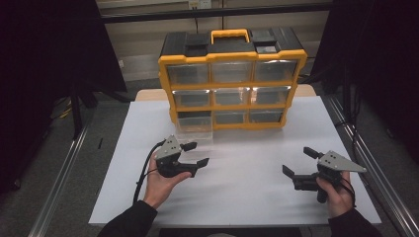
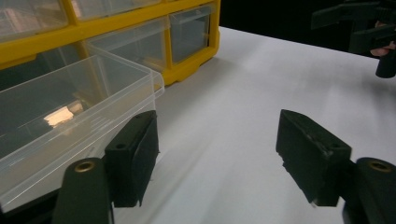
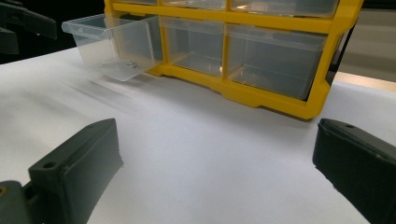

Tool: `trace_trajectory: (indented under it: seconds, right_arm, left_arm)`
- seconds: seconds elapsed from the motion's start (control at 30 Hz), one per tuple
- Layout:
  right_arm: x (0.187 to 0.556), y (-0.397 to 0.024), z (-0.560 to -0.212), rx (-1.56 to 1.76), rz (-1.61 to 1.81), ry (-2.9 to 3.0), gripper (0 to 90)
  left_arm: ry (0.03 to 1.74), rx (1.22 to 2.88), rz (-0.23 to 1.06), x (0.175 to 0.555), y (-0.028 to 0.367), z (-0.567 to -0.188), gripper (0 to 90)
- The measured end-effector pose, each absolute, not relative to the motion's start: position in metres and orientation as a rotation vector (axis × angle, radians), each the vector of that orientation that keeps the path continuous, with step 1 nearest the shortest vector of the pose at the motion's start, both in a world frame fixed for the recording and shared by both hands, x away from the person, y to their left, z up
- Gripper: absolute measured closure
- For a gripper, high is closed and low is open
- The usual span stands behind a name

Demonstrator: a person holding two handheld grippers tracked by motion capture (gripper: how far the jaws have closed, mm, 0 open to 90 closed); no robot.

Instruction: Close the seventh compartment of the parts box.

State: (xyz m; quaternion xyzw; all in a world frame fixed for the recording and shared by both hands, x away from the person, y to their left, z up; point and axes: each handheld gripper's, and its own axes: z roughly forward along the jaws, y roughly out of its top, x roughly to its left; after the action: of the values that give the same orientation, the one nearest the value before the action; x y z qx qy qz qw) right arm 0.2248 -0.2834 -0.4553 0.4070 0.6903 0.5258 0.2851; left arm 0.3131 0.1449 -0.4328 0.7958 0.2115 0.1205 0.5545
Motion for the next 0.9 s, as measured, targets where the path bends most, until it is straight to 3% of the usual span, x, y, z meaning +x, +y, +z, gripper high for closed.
trace_trajectory:
  seconds: [0.17,0.23,0.37,0.43,0.53,0.8,0.9]
  right_arm:
    - [0.225,-0.283,-0.455,1.088,1.407,1.847,0.7]
    - [0.225,-0.283,-0.455,1.088,1.408,1.848,0.7]
    - [0.225,-0.283,-0.455,1.083,1.406,1.849,0.7]
    - [0.225,-0.283,-0.455,1.083,1.406,1.851,0.7]
    - [0.225,-0.283,-0.455,1.082,1.407,1.85,0.7]
    - [0.225,-0.283,-0.455,1.083,1.407,1.851,0.7]
    - [0.225,-0.283,-0.455,1.081,1.406,1.85,0.7]
  left_arm:
    - [0.493,1.901,0.282,0.312,0.144,-0.435,43.4]
    - [0.522,1.924,0.342,0.311,0.144,-0.435,48.9]
    - [0.52,1.911,0.301,0.315,0.146,-0.439,56.4]
    - [0.542,1.904,0.314,0.316,0.147,-0.442,67.2]
    - [0.58,1.905,0.324,0.317,0.146,-0.445,68.2]
    - [0.565,1.947,0.344,0.32,0.15,-0.447,87.7]
    - [0.572,1.951,0.349,0.323,0.151,-0.447,90.0]
